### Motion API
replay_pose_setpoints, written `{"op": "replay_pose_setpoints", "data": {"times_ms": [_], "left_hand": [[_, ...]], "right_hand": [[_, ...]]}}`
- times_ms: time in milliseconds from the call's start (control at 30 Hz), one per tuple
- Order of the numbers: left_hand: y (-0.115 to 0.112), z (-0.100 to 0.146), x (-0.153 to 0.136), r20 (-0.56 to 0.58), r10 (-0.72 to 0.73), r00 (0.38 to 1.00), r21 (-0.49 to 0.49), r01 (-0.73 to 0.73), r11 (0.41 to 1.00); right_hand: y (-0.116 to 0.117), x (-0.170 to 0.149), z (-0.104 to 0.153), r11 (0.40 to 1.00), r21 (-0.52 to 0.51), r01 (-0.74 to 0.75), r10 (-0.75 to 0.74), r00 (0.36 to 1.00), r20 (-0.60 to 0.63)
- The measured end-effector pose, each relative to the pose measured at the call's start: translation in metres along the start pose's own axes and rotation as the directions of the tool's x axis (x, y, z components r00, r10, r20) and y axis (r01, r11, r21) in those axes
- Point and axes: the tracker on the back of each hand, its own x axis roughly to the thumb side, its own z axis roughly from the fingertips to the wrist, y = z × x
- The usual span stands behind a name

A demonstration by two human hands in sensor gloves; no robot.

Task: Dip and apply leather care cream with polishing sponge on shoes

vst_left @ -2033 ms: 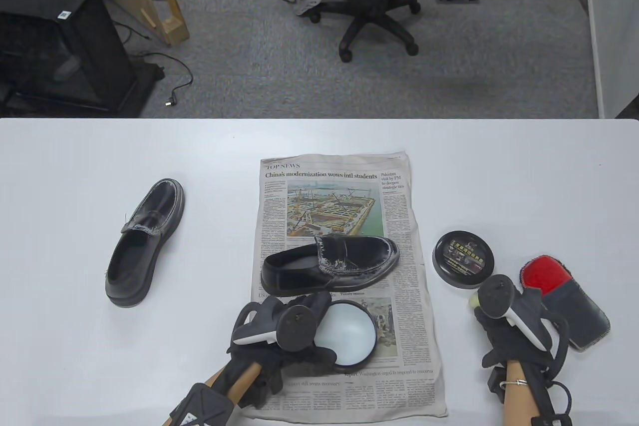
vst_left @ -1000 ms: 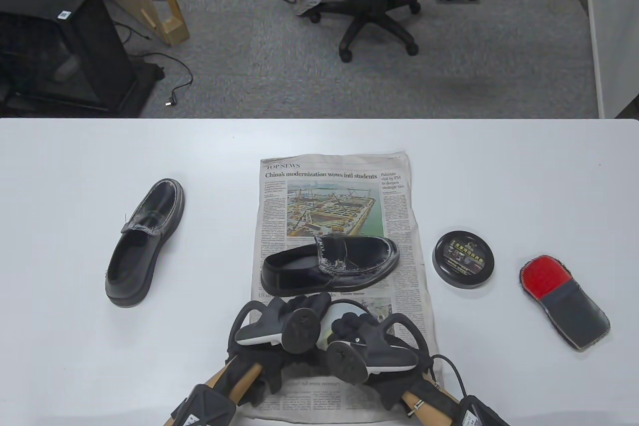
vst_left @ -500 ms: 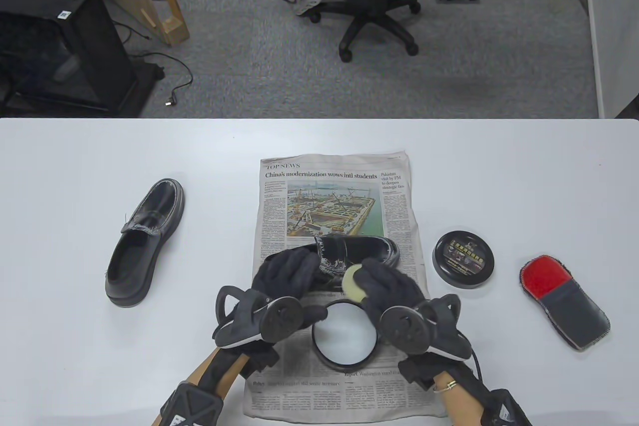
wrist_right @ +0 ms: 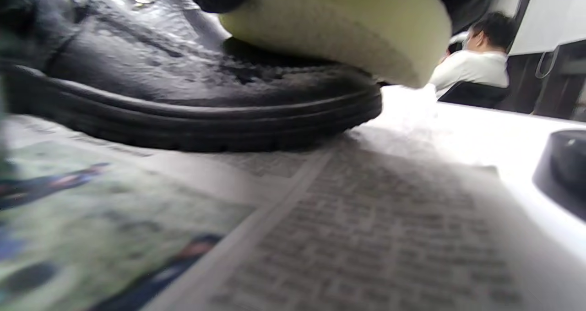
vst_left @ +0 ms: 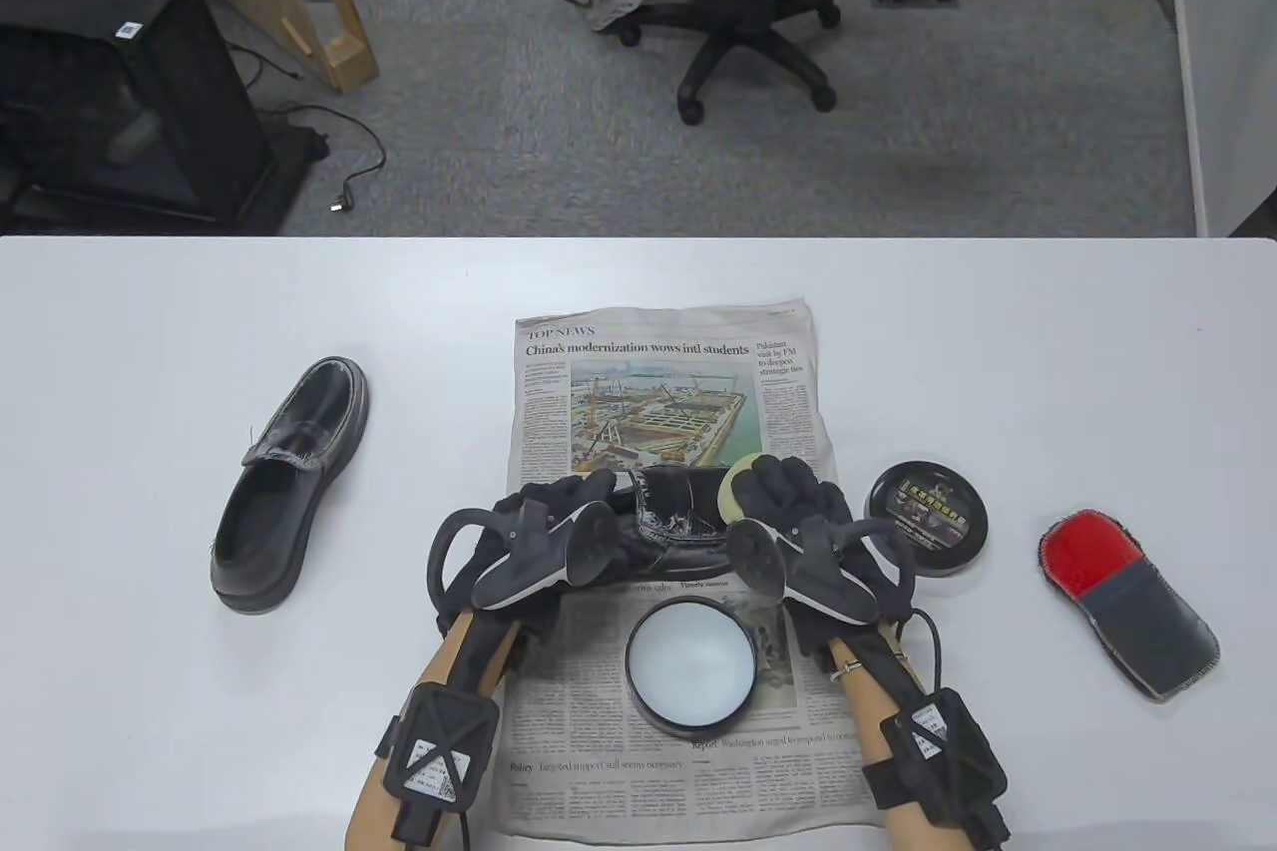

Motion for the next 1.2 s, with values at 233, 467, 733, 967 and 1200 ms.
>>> {"op": "replay_pose_setpoints", "data": {"times_ms": [233, 467, 733, 967, 1200], "left_hand": [[-0.002, 0.001, 0.003, 0.001, -0.049, 0.999, 0.019, 0.049, 0.999], [-0.005, -0.002, -0.001, 0.013, -0.008, 1.0, 0.002, 0.007, 1.0], [-0.005, -0.001, -0.003, 0.017, -0.011, 1.0, -0.005, 0.011, 1.0], [-0.003, -0.002, 0.0, -0.005, -0.042, 0.999, -0.028, 0.042, 0.999], [-0.003, -0.004, 0.001, 0.02, -0.051, 0.998, -0.046, 0.052, 0.998]], "right_hand": [[0.003, -0.014, 0.01, 0.996, -0.006, -0.092, 0.092, 0.996, 0.018], [-0.005, 0.009, 0.024, 0.999, -0.049, 0.001, 0.005, 0.992, 0.124], [-0.002, 0.002, -0.024, 0.999, 0.048, 0.02, -0.018, 0.998, -0.054], [0.0, -0.006, 0.012, 0.996, 0.022, -0.09, 0.09, 0.996, 0.009], [-0.016, 0.031, 0.023, 0.998, -0.057, 0.004, 0.006, 0.987, 0.162]]}}
